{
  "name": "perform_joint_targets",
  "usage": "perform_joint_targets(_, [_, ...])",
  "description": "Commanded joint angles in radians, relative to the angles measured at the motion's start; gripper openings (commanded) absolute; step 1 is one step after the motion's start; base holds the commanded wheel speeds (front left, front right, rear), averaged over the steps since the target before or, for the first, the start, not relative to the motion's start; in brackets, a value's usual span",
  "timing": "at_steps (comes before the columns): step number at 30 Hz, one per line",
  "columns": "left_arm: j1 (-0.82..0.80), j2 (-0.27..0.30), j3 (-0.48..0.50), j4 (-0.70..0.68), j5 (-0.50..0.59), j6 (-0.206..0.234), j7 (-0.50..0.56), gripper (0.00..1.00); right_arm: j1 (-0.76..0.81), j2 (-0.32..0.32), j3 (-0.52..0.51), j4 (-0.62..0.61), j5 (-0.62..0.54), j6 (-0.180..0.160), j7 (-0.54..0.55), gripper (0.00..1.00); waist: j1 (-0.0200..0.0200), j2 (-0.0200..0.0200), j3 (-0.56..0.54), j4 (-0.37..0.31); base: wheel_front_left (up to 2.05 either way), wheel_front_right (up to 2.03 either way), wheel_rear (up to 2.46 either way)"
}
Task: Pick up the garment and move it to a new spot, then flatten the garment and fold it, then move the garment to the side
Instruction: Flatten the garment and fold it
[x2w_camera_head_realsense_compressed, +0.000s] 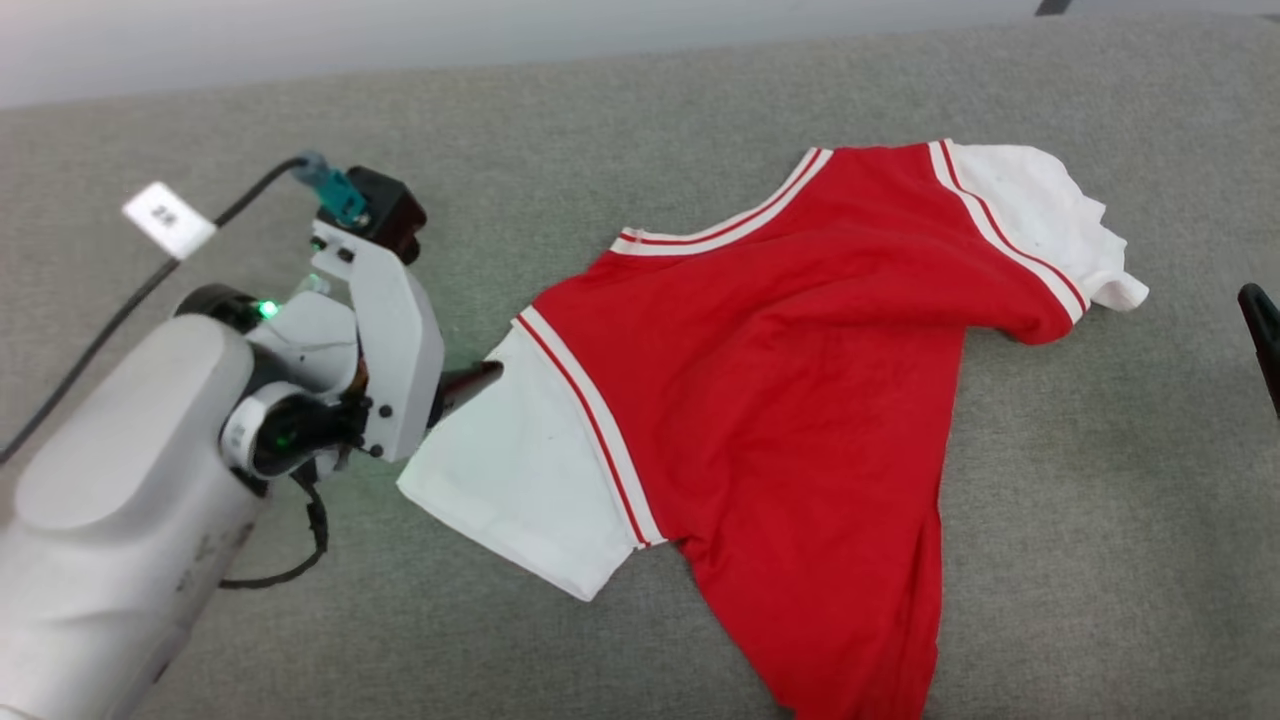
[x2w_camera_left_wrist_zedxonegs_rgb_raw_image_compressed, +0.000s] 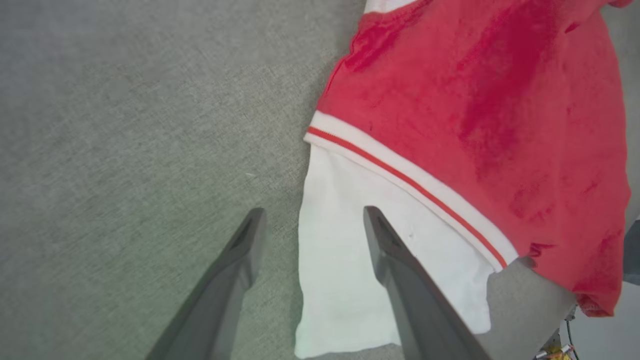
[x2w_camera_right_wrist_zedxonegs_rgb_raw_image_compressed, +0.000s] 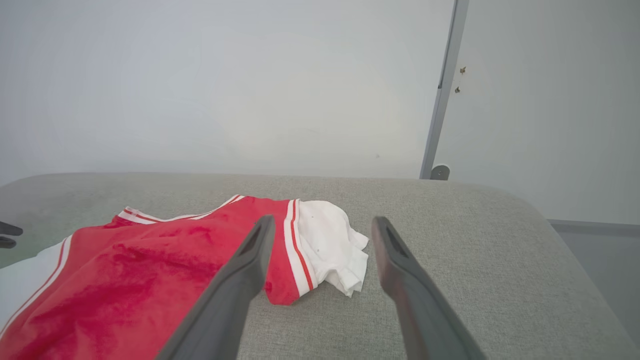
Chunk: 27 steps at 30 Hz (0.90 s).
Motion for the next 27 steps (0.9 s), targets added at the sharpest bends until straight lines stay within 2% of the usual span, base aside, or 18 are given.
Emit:
perform_joint_targets(1, [-0.016,-0.014,-0.011,0.029,-0.003,-0.007,0.009,1.00,0.020,0.019,-0.028,-0.021,-0.021,-0.001,0.018,1.00,0.0000,0.0000,0.014,-0.012,0.00,0.00,0.00])
perform_joint_targets(5, [-0.034,-0.032,-0.039,0.092,0.011,-0.011,-0.001,1.00,0.041,0.051,-0.076,-0.063,-0.057,-0.001,0.062,1.00,0.0000,0.0000,0.025,-0.021,0.00,0.00,0.00])
perform_joint_targets(11, [-0.028,-0.064,-0.067,0.177,-0.044,-0.016,0.010,1.00,0.063,0.086,-0.133,-0.113,-0.094,-0.001,0.114,1.00,0.0000,0.0000,0.039,-0.024,0.00,0.00,0.00])
perform_joint_targets(12, [-0.024,-0.071,-0.071,0.178,-0.064,-0.016,0.013,0.77,0.066,0.089,-0.141,-0.121,-0.097,-0.001,0.120,1.00,0.0000,0.0000,0.040,-0.024,0.00,0.00,0.00])
perform_joint_targets(14, [-0.022,-0.081,-0.074,0.175,-0.097,-0.017,0.013,0.05,0.074,0.094,-0.157,-0.131,-0.105,-0.001,0.132,1.00,0.0000,0.0000,0.043,-0.022,0.00,0.00,0.00])
perform_joint_targets(15, [-0.022,-0.080,-0.081,0.173,-0.108,-0.017,0.017,0.00,0.077,0.097,-0.165,-0.136,-0.107,-0.001,0.139,1.00,0.0000,0.0000,0.044,-0.020,0.00,0.00,0.00])
perform_joint_targets(27, [-0.076,-0.023,-0.115,0.208,-0.105,-0.014,-0.089,0.00,0.091,0.112,-0.200,-0.186,-0.127,-0.001,0.204,1.00,0.0000,0.0000,0.043,0.024,0.00,0.00,0.00])
